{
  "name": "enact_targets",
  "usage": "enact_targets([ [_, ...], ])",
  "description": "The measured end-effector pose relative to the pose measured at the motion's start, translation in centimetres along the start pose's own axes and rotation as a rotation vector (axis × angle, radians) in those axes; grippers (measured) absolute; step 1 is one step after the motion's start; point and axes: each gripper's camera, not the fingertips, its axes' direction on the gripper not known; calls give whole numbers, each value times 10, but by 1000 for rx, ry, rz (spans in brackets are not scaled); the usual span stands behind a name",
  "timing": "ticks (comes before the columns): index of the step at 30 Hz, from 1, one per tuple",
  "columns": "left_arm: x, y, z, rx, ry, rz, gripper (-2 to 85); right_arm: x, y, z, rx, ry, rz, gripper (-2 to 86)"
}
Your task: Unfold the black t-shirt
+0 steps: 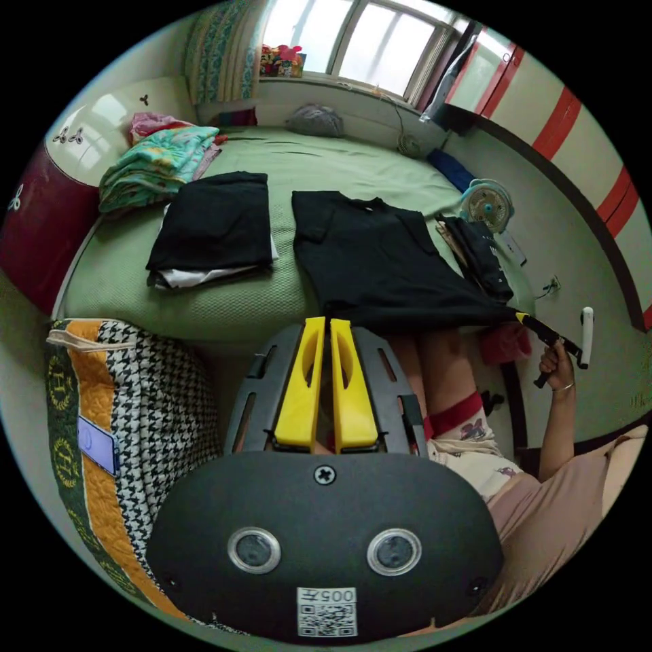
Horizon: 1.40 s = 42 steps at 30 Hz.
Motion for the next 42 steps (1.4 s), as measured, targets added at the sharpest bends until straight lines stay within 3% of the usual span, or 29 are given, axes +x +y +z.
enact_targets([
  [4,-25,22,25,-169,-70,-108,-2,2,8,25,-158,83,-57,-12],
  [9,-40,27,44,-242,-191,-147,-4,10,5,56,-272,225,11,-10],
  [20,0,-58,94,-133,-81,55,69,-60,-87,101,-121,135,-95,43],
  [29,15,-146,164,-118,-148,110,113,-114,-187,186,-70,199,-296,74],
  [34,11,-177,227,-161,-276,128,118,-110,-247,245,-58,170,-264,106],
  [39,7,-177,248,-149,-261,126,108,-111,-269,291,-79,208,-331,89],
  [42,2,-175,250,-135,-203,147,72,-98,-277,287,-58,173,-250,43],
])
